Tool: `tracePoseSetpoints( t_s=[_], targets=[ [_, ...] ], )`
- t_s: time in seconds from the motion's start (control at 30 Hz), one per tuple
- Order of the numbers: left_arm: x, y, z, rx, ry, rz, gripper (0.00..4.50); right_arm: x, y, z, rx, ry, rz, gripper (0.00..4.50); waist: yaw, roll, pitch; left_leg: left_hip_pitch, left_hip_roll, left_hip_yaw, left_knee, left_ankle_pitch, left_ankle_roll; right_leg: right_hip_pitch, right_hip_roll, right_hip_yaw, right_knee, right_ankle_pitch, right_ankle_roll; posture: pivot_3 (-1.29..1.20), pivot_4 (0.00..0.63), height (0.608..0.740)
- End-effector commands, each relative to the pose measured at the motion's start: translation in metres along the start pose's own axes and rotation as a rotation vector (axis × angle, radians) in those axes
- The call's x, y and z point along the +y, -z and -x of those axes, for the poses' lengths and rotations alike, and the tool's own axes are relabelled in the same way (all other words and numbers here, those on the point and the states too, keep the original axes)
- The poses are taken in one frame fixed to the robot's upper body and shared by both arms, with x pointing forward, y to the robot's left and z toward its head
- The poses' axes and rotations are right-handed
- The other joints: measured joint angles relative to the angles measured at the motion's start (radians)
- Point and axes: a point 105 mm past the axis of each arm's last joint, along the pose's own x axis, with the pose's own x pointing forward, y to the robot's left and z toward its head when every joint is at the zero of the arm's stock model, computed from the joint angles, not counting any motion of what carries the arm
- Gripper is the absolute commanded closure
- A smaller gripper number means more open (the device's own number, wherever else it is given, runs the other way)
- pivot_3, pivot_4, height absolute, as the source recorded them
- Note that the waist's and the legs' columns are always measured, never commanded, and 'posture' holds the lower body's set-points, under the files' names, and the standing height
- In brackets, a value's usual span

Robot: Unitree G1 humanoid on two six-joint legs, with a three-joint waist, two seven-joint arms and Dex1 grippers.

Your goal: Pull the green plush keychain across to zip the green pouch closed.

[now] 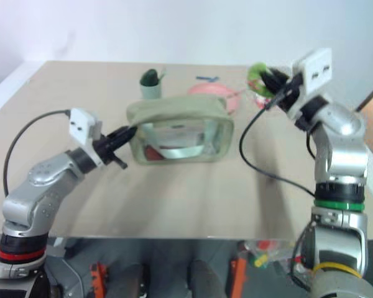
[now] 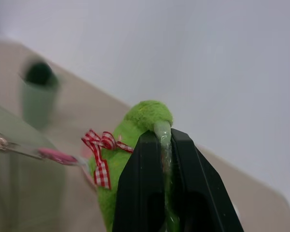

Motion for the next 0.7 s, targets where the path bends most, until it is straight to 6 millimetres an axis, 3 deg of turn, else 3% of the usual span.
tracePoseSetpoints(
  t_s=[0.03,0.2,0.33,0.6,0.7],
  targets=[
    [0.006,-0.005,0.003,-0.021,-0.047,-0.025,4.50,0.004,0.008,0.002,0.059,0.107,0.117,4.47,-0.004,0.000,0.000,0.001,0.000,0.000,0.000,0.000,0.000,0.000,0.000,0.001,0.001,0.000,0.000,0.00,0.150,0.740],
    [0.004,-0.005,-0.002,-0.021,-0.027,-0.025,4.50,0.043,0.058,-0.002,0.193,0.071,0.136,4.47,-0.006,0.000,0.000,0.004,0.001,0.000,0.000,0.002,0.001,0.002,0.002,0.001,0.001,0.003,-0.002,0.00,0.150,0.740],
    [0.005,-0.009,-0.005,-0.034,-0.031,-0.024,4.50,0.073,0.085,-0.001,0.253,-0.002,0.136,4.47,-0.005,0.000,0.000,0.004,0.000,0.001,0.001,0.003,0.001,0.003,0.002,0.002,0.001,0.004,-0.001,0.00,0.150,0.740],
    [0.004,-0.008,-0.006,-0.032,-0.030,-0.029,4.50,0.095,0.107,-0.002,0.283,-0.042,0.113,4.47,-0.005,0.000,0.000,0.004,0.000,0.001,0.002,0.003,0.001,0.003,0.002,0.002,0.000,0.004,-0.001,0.00,0.150,0.740],
    [0.006,-0.005,-0.006,-0.013,-0.024,-0.031,4.50,0.091,0.102,-0.002,0.248,-0.010,0.049,4.47,-0.005,0.000,0.000,0.004,0.000,0.001,0.002,0.003,0.001,0.003,0.002,0.002,0.000,0.004,-0.001,0.00,0.150,0.740]
  ],
)
